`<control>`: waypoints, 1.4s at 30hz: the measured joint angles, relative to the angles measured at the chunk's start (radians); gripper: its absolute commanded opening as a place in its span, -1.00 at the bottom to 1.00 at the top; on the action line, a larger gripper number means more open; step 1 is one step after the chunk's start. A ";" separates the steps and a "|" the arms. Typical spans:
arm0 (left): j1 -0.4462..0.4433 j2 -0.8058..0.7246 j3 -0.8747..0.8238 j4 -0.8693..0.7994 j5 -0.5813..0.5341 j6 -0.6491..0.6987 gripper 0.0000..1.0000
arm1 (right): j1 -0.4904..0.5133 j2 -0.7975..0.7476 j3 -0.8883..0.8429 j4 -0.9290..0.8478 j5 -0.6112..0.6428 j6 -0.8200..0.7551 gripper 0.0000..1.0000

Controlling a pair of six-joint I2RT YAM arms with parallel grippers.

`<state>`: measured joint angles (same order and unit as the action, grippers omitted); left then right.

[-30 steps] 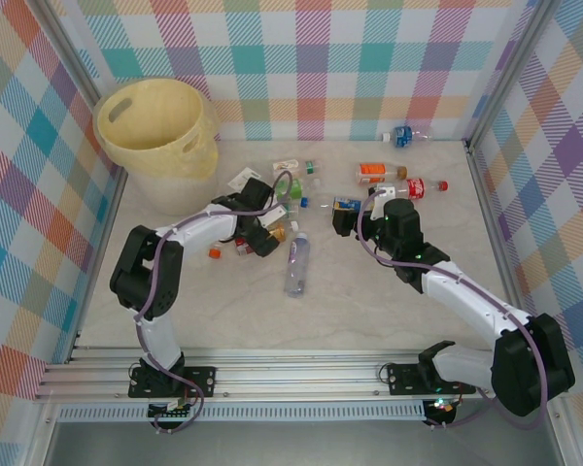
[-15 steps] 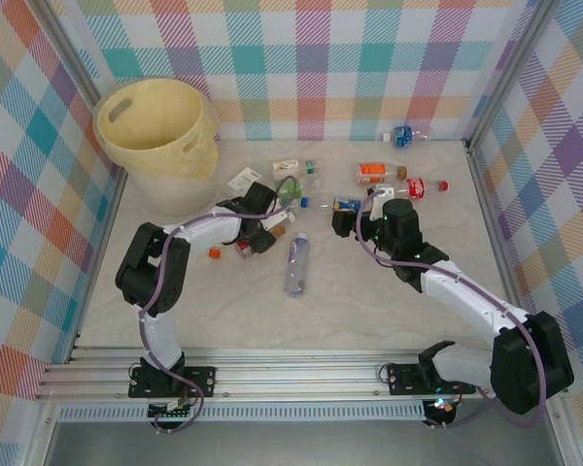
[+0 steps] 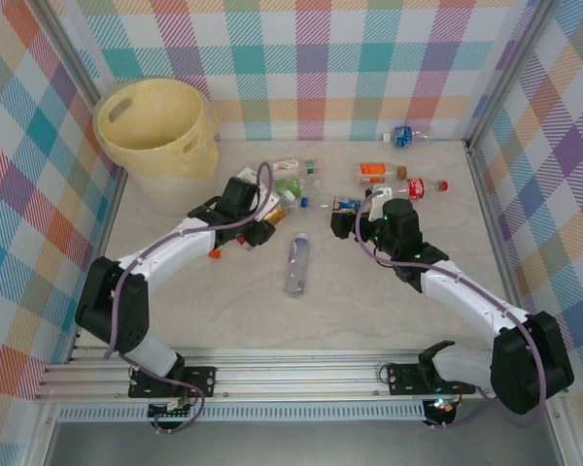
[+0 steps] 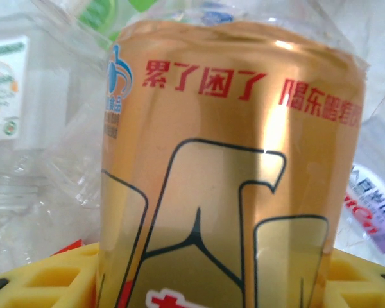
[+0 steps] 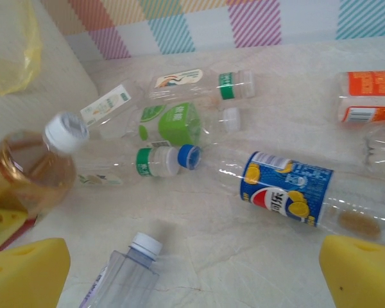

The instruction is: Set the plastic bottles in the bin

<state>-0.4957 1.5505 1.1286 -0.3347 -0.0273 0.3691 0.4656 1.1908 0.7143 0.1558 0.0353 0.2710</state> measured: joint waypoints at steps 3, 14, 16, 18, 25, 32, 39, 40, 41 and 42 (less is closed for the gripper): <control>0.017 -0.056 -0.030 0.066 0.032 -0.062 -0.07 | 0.000 0.000 0.000 0.009 -0.065 -0.018 0.99; 0.066 -0.138 -0.045 0.253 0.061 -0.299 -0.11 | 0.000 0.044 0.000 0.045 -0.235 -0.025 0.99; 0.072 -0.139 -0.040 0.256 0.048 -0.337 -0.13 | 0.000 0.044 0.000 0.050 -0.241 -0.025 0.99; 0.081 -0.136 -0.010 0.226 0.025 -0.373 -0.14 | 0.000 0.044 0.001 0.054 -0.247 -0.025 0.99; 0.109 -0.132 0.138 0.185 -0.020 -0.452 -0.15 | 0.000 0.043 0.006 0.077 -0.267 -0.026 0.99; 0.148 -0.107 0.271 0.168 -0.050 -0.484 -0.15 | 0.000 0.043 0.014 0.090 -0.282 -0.026 0.99; 0.233 -0.083 0.368 0.165 -0.071 -0.487 -0.15 | 0.001 0.043 0.029 0.090 -0.289 -0.028 0.99; 0.245 -0.074 0.388 0.164 -0.079 -0.488 -0.15 | 0.001 0.044 0.031 0.090 -0.291 -0.029 0.99; 0.257 -0.065 0.411 0.165 -0.092 -0.488 -0.15 | 0.001 0.044 0.032 0.090 -0.291 -0.029 0.99; 0.267 -0.058 0.428 0.165 -0.103 -0.489 -0.15 | 0.001 0.044 0.034 0.090 -0.291 -0.029 0.99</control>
<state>-0.2283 1.4925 1.5570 -0.1699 -0.1307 -0.1200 0.4664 1.2346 0.7483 0.2459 -0.2558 0.2424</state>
